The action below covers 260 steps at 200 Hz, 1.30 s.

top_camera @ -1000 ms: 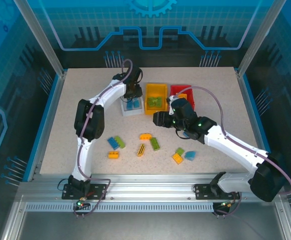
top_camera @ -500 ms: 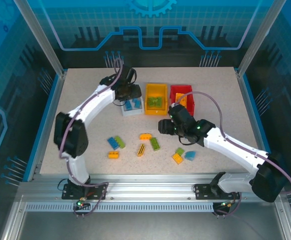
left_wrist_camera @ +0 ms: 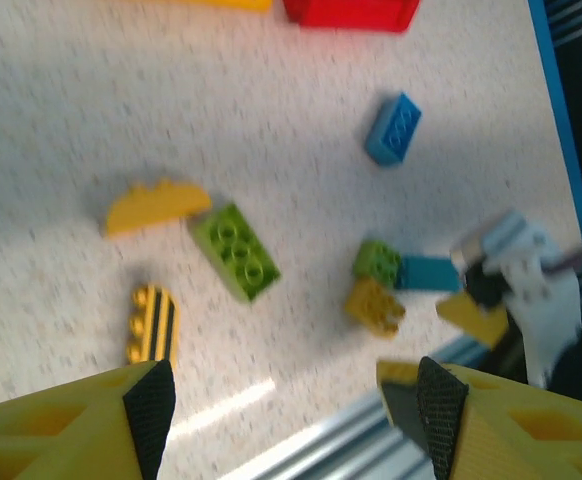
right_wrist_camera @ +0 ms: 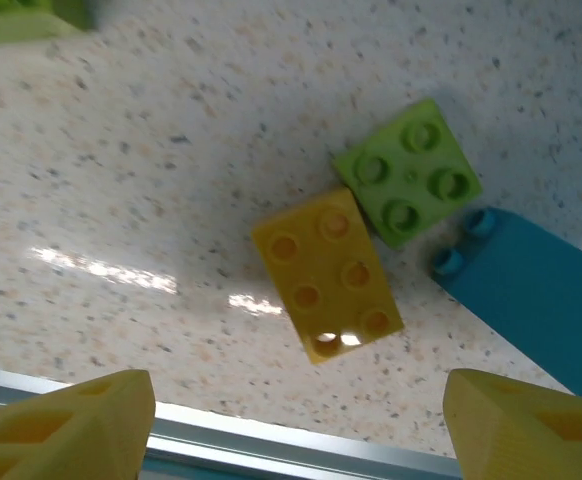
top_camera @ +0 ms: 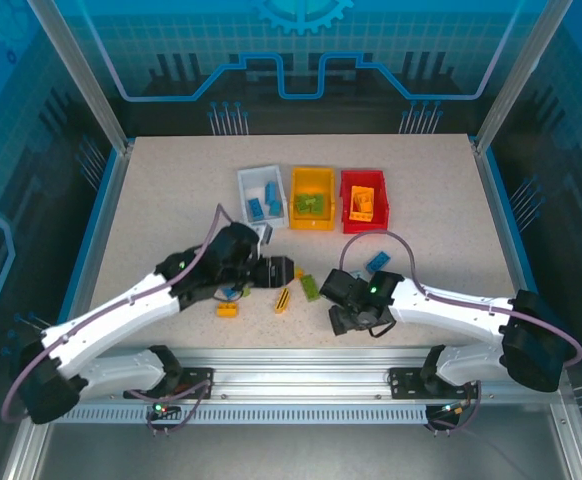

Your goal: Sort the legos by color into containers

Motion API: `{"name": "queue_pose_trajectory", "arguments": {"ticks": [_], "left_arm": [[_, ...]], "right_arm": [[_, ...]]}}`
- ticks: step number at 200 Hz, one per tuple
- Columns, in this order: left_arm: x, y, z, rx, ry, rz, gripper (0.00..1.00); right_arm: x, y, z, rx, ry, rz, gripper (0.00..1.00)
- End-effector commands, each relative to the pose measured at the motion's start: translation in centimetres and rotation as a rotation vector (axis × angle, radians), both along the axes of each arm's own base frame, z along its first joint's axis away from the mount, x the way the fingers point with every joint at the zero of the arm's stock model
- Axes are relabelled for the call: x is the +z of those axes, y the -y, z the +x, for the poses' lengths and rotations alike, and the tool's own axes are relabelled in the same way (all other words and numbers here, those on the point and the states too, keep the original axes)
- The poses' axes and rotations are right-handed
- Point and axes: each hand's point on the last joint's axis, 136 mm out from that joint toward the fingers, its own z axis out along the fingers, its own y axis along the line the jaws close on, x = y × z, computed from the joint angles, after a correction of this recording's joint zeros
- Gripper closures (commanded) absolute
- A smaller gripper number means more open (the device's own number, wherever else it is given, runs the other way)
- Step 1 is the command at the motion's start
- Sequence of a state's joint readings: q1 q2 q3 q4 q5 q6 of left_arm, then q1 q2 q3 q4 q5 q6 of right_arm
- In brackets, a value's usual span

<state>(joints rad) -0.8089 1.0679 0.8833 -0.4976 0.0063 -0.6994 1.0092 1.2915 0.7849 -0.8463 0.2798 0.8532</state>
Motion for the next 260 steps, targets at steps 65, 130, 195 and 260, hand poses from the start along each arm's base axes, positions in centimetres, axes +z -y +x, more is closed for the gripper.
{"name": "queue_pose_trajectory", "arguments": {"ticks": [65,130,195,260], "left_arm": [[2.0,-1.8,-3.6,0.065,0.029,-0.144,0.30],[2.3,-1.1,-3.5,0.050,0.030,-0.155,0.30],[2.4,-1.4,-3.3,0.062,0.045,-0.156,0.30],[4.7,0.9,-0.8,0.061,0.117,-0.175,0.32]], "right_arm": [[-2.6,0.1,0.8,0.004,-0.072,-0.057,0.29],[-4.3,0.8,1.5,0.009,-0.098,-0.125,0.39],[-4.0,-1.0,2.8,0.039,-0.055,-0.082,0.69],[7.2,-0.3,13.1,-0.075,0.180,0.113,0.71]]}}
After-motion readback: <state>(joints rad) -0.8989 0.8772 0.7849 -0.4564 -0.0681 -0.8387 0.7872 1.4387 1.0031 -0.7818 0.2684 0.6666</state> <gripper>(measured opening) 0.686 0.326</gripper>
